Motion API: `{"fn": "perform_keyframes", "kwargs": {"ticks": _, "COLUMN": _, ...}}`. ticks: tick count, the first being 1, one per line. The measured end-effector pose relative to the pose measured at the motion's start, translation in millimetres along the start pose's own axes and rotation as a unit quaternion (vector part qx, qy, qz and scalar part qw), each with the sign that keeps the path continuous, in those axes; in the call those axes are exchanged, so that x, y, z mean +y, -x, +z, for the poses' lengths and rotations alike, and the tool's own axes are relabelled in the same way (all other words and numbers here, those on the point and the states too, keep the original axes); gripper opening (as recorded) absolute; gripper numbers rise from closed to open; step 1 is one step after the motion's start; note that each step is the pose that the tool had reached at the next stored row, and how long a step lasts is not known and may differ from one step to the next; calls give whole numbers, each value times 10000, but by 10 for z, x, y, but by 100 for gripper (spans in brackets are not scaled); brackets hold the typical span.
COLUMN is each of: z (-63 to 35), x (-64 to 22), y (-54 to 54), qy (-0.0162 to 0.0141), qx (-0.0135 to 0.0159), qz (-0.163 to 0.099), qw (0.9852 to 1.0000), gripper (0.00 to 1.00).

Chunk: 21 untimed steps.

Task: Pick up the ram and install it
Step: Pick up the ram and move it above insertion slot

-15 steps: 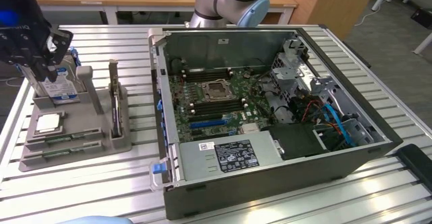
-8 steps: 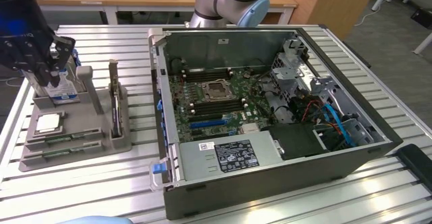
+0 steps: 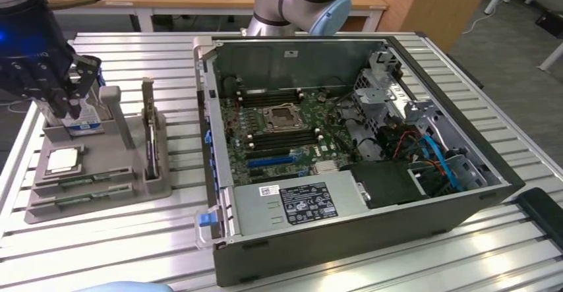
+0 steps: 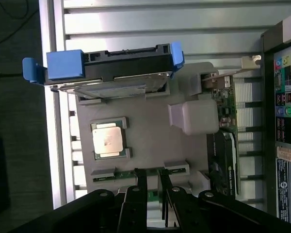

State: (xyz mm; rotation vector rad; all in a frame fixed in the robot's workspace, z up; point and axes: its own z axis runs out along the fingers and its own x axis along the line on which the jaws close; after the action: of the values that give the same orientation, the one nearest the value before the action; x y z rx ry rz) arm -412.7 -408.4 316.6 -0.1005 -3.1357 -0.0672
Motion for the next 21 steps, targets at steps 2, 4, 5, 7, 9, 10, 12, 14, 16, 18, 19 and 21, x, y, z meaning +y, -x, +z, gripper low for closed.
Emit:
{"fn": "perform_keyframes", "kwargs": {"ticks": 2, "z": 3, "x": 0, "y": 0, "qy": 0, "qx": 3, "qz": -85, "qw": 10000, "gripper": 24}}
{"fn": "perform_keyframes", "kwargs": {"ticks": 4, "z": 6, "x": 0, "y": 0, "qy": 0, "qx": 8, "qz": -239, "qw": 9997, "gripper": 24}}
{"fn": "perform_keyframes", "kwargs": {"ticks": 5, "z": 7, "x": 0, "y": 0, "qy": 0, "qx": 12, "qz": -329, "qw": 9995, "gripper": 24}}
{"fn": "perform_keyframes", "kwargs": {"ticks": 7, "z": 10, "x": 0, "y": 0, "qy": -1, "qx": 20, "qz": -508, "qw": 9987, "gripper": 24}}
{"fn": "perform_keyframes", "kwargs": {"ticks": 9, "z": 17, "x": 0, "y": 0, "qy": -3, "qx": 32, "qz": -783, "qw": 9969, "gripper": 24}}
{"fn": "perform_keyframes", "kwargs": {"ticks": 10, "z": 19, "x": -1, "y": 0, "qy": -3, "qx": 36, "qz": -872, "qw": 9962, "gripper": 24}}
{"fn": "perform_keyframes", "kwargs": {"ticks": 12, "z": 26, "x": -1, "y": 0, "qy": -5, "qx": 47, "qz": -1141, "qw": 9935, "gripper": 24}}
{"fn": "perform_keyframes", "kwargs": {"ticks": 14, "z": 33, "x": -1, "y": 0, "qy": -6, "qx": 55, "qz": -1327, "qw": 9911, "gripper": 24}}
{"fn": "perform_keyframes", "kwargs": {"ticks": 16, "z": 38, "x": -1, "y": 0, "qy": -6, "qx": 63, "qz": -1504, "qw": 9886, "gripper": 24}}
{"fn": "perform_keyframes", "kwargs": {"ticks": 18, "z": 44, "x": -2, "y": 0, "qy": -7, "qx": 71, "qz": -1682, "qw": 9857, "gripper": 24}}
{"fn": "perform_keyframes", "kwargs": {"ticks": 19, "z": 47, "x": -2, "y": 0, "qy": -8, "qx": 74, "qz": -1771, "qw": 9842, "gripper": 24}}
{"fn": "perform_keyframes", "kwargs": {"ticks": 21, "z": 54, "x": -2, "y": 0, "qy": -8, "qx": 82, "qz": -1952, "qw": 9807, "gripper": 24}}
